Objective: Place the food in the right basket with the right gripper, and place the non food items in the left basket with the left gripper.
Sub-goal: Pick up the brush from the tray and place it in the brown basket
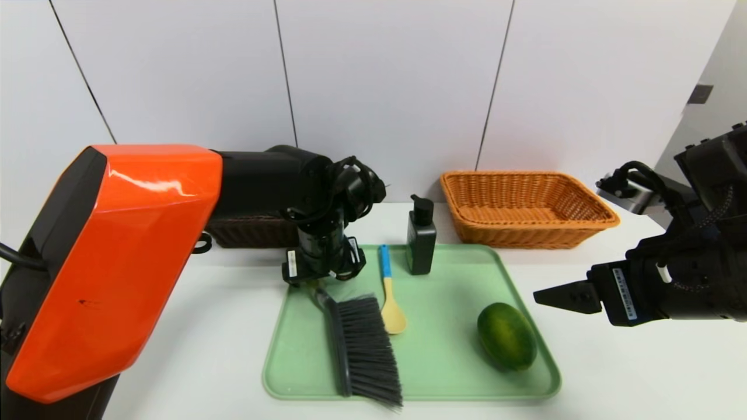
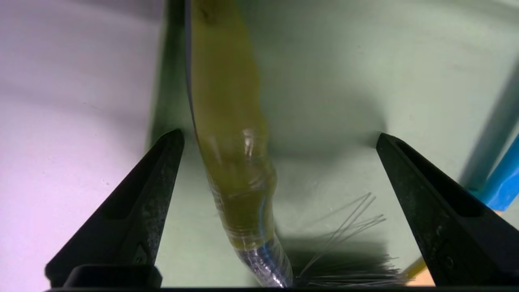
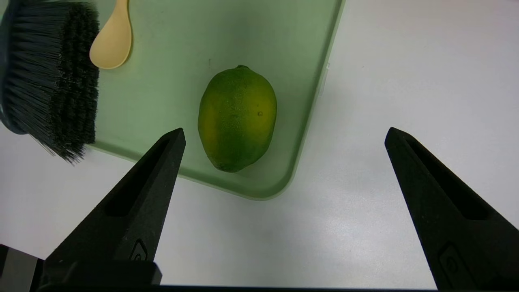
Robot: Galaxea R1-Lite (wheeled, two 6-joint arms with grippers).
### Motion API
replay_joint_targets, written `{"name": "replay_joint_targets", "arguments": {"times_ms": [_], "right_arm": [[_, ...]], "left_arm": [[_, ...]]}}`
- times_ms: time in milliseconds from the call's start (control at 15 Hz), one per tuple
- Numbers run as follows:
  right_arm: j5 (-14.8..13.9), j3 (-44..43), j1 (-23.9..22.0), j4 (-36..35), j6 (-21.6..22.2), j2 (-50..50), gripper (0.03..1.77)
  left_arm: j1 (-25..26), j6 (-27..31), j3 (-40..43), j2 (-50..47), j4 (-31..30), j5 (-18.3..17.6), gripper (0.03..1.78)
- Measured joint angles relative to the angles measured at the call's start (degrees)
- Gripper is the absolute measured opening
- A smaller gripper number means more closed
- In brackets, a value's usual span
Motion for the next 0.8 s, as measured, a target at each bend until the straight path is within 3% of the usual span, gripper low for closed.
{"name": "replay_joint_targets", "arguments": {"times_ms": [467,533,800], "right_arm": [[0.0,0.33,0.0,0.09,0.11,-0.24,1.7],[0.0,0.35,0.0,0.11,0.11,-0.3,1.7],[0.05,0.38,0.0,0.16,0.13,-0.61,1.7]], "left_arm": [[0.74,0.93,0.0,0.46,-0.74,-0.04,1.69],[0.74,0.96,0.0,0.6,-0.77,-0.02,1.61],[0.74,1.01,0.0,0.99,-0.77,0.2,1.03]]}}
